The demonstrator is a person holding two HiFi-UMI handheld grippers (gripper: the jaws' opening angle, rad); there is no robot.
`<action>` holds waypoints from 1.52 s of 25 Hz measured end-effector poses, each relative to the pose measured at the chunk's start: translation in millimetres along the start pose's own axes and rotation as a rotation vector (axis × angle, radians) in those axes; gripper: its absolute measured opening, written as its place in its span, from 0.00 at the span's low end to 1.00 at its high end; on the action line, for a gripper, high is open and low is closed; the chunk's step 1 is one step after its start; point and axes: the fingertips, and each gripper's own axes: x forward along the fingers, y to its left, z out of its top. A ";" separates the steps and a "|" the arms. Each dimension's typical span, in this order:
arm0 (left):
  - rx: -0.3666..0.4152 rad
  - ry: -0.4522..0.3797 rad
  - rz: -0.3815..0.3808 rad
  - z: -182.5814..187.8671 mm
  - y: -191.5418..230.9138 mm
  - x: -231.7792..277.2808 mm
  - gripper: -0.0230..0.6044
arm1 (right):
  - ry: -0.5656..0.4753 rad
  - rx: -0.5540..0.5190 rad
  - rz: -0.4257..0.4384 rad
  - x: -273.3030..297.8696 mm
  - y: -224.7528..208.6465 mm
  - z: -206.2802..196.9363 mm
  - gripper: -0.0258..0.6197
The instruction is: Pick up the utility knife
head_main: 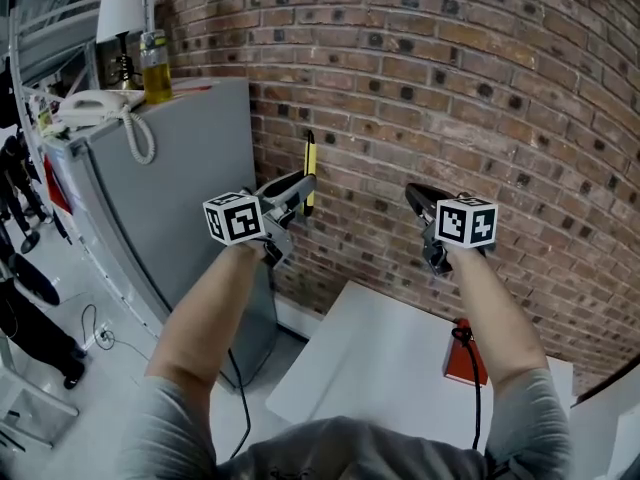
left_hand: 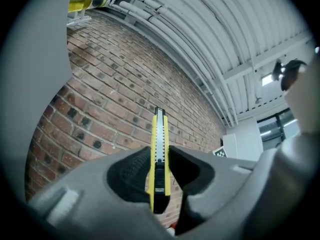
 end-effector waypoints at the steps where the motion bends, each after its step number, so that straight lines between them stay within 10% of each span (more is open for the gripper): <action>1: 0.001 0.001 -0.001 0.1 0.2 0.3 0.22 | -0.001 0.002 -0.002 -0.1 -0.9 0.3 0.05; 38: 0.025 0.033 -0.015 -3.2 -8.0 7.1 0.22 | -0.015 0.031 -0.010 -9.1 -7.4 6.2 0.05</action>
